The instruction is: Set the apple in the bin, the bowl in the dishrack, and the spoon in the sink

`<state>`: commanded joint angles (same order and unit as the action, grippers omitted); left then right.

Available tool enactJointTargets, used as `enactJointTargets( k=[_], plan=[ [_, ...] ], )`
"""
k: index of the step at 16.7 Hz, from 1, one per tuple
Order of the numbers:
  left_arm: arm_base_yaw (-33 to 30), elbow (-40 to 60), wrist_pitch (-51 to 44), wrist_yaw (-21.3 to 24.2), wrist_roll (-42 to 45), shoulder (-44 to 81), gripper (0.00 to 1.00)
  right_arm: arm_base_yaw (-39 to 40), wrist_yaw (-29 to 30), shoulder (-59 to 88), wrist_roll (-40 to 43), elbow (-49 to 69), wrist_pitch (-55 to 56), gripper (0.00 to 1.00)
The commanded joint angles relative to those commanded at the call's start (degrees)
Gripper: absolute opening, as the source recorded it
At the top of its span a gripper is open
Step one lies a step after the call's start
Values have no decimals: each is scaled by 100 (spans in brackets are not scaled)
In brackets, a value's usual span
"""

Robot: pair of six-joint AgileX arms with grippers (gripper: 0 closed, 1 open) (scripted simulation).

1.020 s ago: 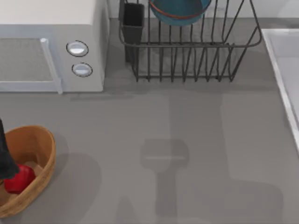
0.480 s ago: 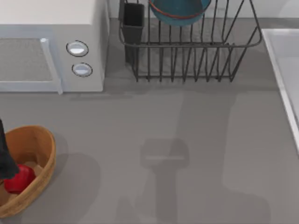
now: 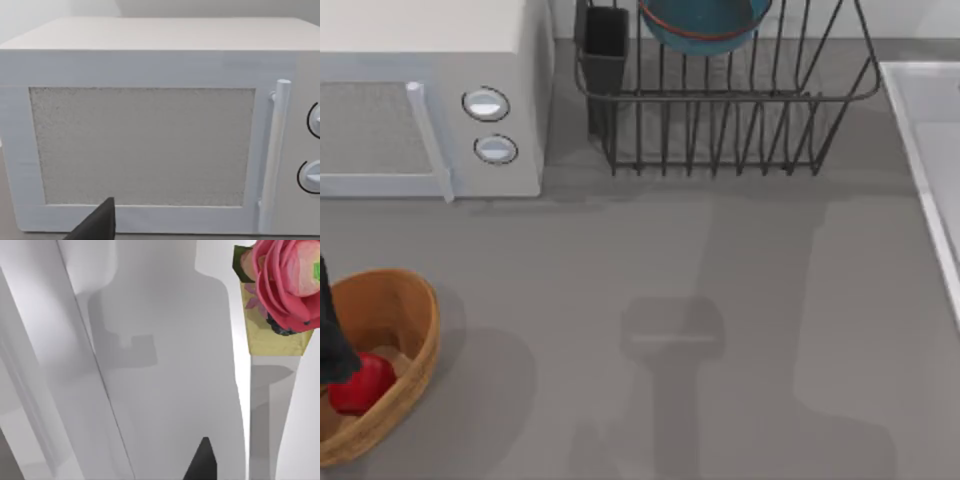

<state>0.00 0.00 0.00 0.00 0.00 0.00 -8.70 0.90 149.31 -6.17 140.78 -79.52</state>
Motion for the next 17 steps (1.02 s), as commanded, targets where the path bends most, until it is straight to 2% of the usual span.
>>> enactJointTargets(
  k=[11, 17],
  plan=[
    [0, 0, 0, 0, 0, 0, 100, 0, 0, 0, 0, 0, 0, 98],
    [0, 0, 0, 0, 0, 0, 100, 0, 0, 0, 0, 0, 0, 100]
  ],
)
